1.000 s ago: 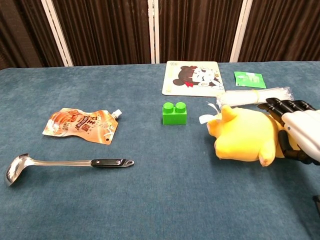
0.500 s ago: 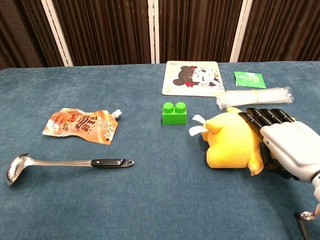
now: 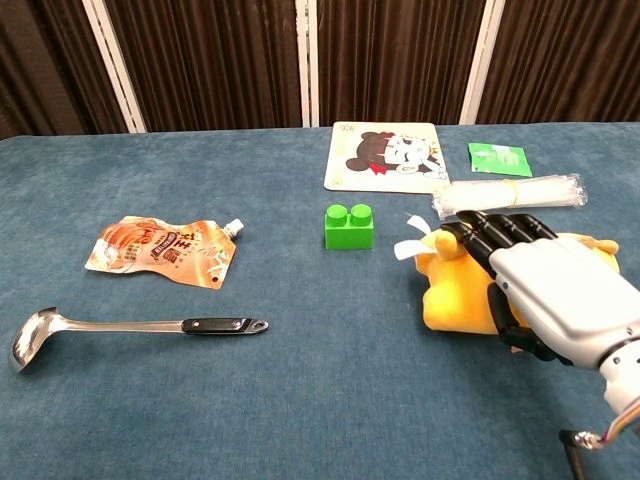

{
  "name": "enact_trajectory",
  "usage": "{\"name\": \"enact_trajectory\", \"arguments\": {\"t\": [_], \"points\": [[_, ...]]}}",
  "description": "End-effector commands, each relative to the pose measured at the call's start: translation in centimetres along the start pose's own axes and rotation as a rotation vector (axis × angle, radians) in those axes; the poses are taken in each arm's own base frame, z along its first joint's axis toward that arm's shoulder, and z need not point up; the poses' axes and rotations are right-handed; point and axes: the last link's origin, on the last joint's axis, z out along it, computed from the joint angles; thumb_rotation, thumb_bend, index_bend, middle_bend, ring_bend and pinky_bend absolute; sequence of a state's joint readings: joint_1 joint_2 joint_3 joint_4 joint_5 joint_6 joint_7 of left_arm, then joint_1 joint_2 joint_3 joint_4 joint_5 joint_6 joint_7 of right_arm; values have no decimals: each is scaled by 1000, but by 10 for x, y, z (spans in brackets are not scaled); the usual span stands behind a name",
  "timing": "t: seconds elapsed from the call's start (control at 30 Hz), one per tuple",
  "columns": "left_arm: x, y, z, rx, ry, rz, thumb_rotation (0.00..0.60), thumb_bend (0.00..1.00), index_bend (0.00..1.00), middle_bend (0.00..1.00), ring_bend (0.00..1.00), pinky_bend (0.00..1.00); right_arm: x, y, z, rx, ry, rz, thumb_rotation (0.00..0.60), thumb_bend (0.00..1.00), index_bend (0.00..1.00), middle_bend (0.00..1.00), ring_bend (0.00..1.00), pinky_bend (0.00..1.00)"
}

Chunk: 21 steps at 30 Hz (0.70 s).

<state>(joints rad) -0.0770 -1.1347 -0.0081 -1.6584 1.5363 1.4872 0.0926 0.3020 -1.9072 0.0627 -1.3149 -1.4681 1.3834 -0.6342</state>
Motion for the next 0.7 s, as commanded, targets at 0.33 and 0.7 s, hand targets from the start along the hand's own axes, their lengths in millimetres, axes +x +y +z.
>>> {"name": "enact_trajectory", "arguments": {"t": [0.33, 0.7], "points": [[-2, 0, 1, 2, -7, 5, 600, 110, 0, 0, 0, 0, -11, 24, 5, -73, -41, -36, 600, 1000, 0, 0, 0, 0], [-2, 0, 1, 1, -6, 4, 600, 111, 0, 0, 0, 0, -9, 51, 10, -169, -22, -80, 600, 1000, 0, 0, 0, 0]]}}
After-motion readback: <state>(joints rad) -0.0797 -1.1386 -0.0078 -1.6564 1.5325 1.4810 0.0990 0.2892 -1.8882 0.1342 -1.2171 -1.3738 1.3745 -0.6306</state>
